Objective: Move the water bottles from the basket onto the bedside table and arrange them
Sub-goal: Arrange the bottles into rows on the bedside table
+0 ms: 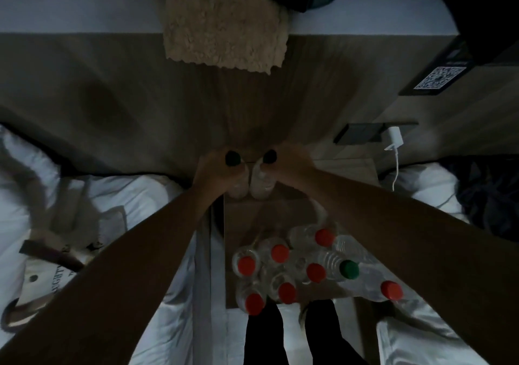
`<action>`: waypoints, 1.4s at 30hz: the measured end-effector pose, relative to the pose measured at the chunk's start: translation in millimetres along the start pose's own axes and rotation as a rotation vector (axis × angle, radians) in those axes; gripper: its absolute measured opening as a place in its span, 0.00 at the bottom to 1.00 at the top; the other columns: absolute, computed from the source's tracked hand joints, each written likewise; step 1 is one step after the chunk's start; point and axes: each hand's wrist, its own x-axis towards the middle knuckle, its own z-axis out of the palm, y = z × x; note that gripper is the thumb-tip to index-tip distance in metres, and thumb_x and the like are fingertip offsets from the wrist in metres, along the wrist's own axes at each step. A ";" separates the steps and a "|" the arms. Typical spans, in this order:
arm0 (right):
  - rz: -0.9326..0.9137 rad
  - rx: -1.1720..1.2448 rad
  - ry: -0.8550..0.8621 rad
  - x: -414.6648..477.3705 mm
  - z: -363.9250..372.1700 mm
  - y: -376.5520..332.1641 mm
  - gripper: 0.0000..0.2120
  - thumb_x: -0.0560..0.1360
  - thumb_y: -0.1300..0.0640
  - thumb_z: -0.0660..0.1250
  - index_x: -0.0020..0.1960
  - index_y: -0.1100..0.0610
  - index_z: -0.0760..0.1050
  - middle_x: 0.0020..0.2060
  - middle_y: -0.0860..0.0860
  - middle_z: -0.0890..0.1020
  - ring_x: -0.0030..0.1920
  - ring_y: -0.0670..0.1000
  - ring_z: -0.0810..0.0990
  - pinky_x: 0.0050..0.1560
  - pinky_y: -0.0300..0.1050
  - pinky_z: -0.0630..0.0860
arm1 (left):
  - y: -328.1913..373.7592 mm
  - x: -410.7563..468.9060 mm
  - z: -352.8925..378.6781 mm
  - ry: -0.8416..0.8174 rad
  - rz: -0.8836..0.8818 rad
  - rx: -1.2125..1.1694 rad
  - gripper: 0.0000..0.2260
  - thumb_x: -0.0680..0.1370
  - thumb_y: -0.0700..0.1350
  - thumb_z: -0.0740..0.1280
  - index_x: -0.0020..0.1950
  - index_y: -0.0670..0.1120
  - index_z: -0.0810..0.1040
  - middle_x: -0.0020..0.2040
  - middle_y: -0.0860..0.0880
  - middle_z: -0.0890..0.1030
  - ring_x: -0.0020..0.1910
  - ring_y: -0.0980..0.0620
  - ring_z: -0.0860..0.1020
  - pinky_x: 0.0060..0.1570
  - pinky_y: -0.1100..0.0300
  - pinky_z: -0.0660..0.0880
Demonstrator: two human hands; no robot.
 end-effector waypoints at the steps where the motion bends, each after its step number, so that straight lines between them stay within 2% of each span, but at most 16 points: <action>1: 0.003 0.008 0.014 6.6 0.5 -3.5 0.14 0.69 0.56 0.68 0.29 0.57 0.67 0.26 0.49 0.68 0.29 0.49 0.69 0.26 0.40 0.61 | 1.4 7.7 -1.9 0.022 -0.004 0.024 0.17 0.67 0.56 0.64 0.47 0.45 0.78 0.46 0.42 0.82 0.48 0.41 0.80 0.50 0.46 0.78; 3: -0.020 0.048 0.039 16.3 1.3 -8.1 0.18 0.71 0.56 0.67 0.26 0.53 0.62 0.25 0.48 0.66 0.26 0.47 0.66 0.26 0.40 0.58 | 3.3 19.5 -3.5 0.059 -0.005 0.049 0.19 0.67 0.56 0.63 0.50 0.45 0.78 0.48 0.41 0.82 0.49 0.41 0.79 0.50 0.46 0.78; 6: -0.045 0.126 0.053 30.3 5.3 -7.3 0.18 0.71 0.56 0.67 0.26 0.53 0.63 0.24 0.49 0.68 0.26 0.49 0.68 0.28 0.40 0.61 | 1.8 33.5 -2.3 0.065 -0.042 0.039 0.18 0.69 0.56 0.64 0.52 0.46 0.77 0.50 0.42 0.81 0.50 0.41 0.79 0.53 0.45 0.77; 9: -0.039 0.144 0.097 43.4 11.8 -6.9 0.13 0.70 0.54 0.66 0.29 0.52 0.67 0.28 0.50 0.72 0.30 0.51 0.73 0.29 0.42 0.66 | -1.9 43.6 -1.7 0.097 -0.051 0.057 0.13 0.70 0.54 0.66 0.49 0.47 0.77 0.48 0.43 0.81 0.48 0.41 0.79 0.52 0.45 0.77; 13: -0.075 0.093 0.147 52.4 19.1 -6.4 0.12 0.70 0.53 0.66 0.31 0.52 0.66 0.28 0.49 0.72 0.31 0.51 0.73 0.30 0.41 0.64 | -5.2 49.9 1.8 0.120 -0.039 0.035 0.10 0.73 0.51 0.67 0.50 0.47 0.77 0.48 0.43 0.80 0.49 0.41 0.79 0.53 0.45 0.77; 17: -0.111 0.053 0.131 52.7 27.2 1.4 0.09 0.71 0.53 0.67 0.37 0.54 0.68 0.33 0.51 0.73 0.35 0.52 0.73 0.30 0.41 0.61 | -11.1 50.3 8.1 0.127 -0.019 0.015 0.11 0.74 0.50 0.67 0.54 0.46 0.76 0.51 0.43 0.80 0.51 0.42 0.78 0.55 0.45 0.76; 21: -0.134 0.079 0.140 57.1 29.7 2.8 0.07 0.72 0.54 0.67 0.41 0.57 0.72 0.35 0.53 0.75 0.37 0.55 0.76 0.34 0.43 0.66 | -12.6 50.9 10.2 0.172 0.003 0.049 0.10 0.76 0.47 0.66 0.53 0.43 0.76 0.50 0.42 0.80 0.50 0.41 0.78 0.55 0.46 0.75; 24: -0.130 0.077 0.146 59.2 29.4 0.7 0.08 0.72 0.54 0.68 0.44 0.59 0.74 0.36 0.54 0.76 0.37 0.54 0.76 0.33 0.43 0.67 | -14.7 48.9 10.5 0.171 0.028 0.047 0.14 0.76 0.48 0.66 0.58 0.42 0.75 0.53 0.41 0.80 0.53 0.41 0.77 0.57 0.47 0.74; 26: -0.133 0.072 0.154 56.5 29.4 0.7 0.09 0.72 0.54 0.68 0.46 0.60 0.74 0.37 0.54 0.77 0.38 0.54 0.76 0.33 0.43 0.66 | -17.0 47.1 11.1 0.163 0.042 0.062 0.17 0.77 0.50 0.66 0.62 0.42 0.73 0.56 0.41 0.79 0.56 0.41 0.77 0.58 0.51 0.74; 29: -0.113 0.087 0.156 53.8 31.0 3.4 0.09 0.74 0.54 0.67 0.48 0.60 0.74 0.40 0.56 0.78 0.43 0.57 0.78 0.36 0.44 0.67 | -16.8 43.7 12.5 0.173 0.024 0.075 0.17 0.76 0.49 0.67 0.62 0.42 0.73 0.57 0.42 0.80 0.57 0.43 0.77 0.52 0.59 0.69; 32: -0.101 0.093 0.152 46.7 31.0 6.8 0.15 0.74 0.52 0.68 0.57 0.59 0.73 0.52 0.58 0.80 0.53 0.60 0.79 0.45 0.46 0.71 | -13.3 34.8 13.1 0.182 0.019 0.021 0.19 0.76 0.48 0.68 0.64 0.44 0.71 0.60 0.43 0.78 0.59 0.45 0.76 0.52 0.62 0.67; 35: -0.073 0.051 0.138 28.9 26.2 13.0 0.26 0.74 0.46 0.66 0.68 0.55 0.66 0.60 0.57 0.78 0.58 0.61 0.77 0.50 0.48 0.72 | -8.8 17.4 10.6 0.147 0.009 -0.033 0.23 0.76 0.48 0.67 0.68 0.45 0.64 0.58 0.44 0.77 0.57 0.44 0.76 0.51 0.59 0.69; 39: -0.034 0.022 0.057 -7.7 9.4 29.7 0.25 0.75 0.39 0.57 0.66 0.52 0.67 0.55 0.50 0.78 0.54 0.56 0.79 0.46 0.45 0.71 | -2.1 -12.4 11.1 0.131 -0.031 -0.080 0.17 0.76 0.48 0.68 0.60 0.46 0.65 0.46 0.52 0.75 0.50 0.46 0.78 0.43 0.59 0.70; 41: 0.001 0.112 0.054 -36.7 -4.7 37.6 0.22 0.75 0.41 0.58 0.62 0.53 0.72 0.53 0.52 0.79 0.54 0.56 0.79 0.51 0.50 0.75 | 6.3 -31.0 11.6 0.139 -0.035 -0.058 0.19 0.76 0.51 0.66 0.61 0.45 0.66 0.47 0.50 0.76 0.49 0.47 0.77 0.42 0.59 0.71; 42: 0.013 0.150 0.071 -53.2 -12.1 41.4 0.19 0.76 0.43 0.59 0.59 0.53 0.74 0.54 0.53 0.80 0.54 0.56 0.79 0.54 0.52 0.75 | 9.9 -41.0 11.8 0.150 -0.034 -0.028 0.21 0.75 0.54 0.65 0.63 0.45 0.66 0.51 0.48 0.78 0.50 0.46 0.77 0.45 0.58 0.73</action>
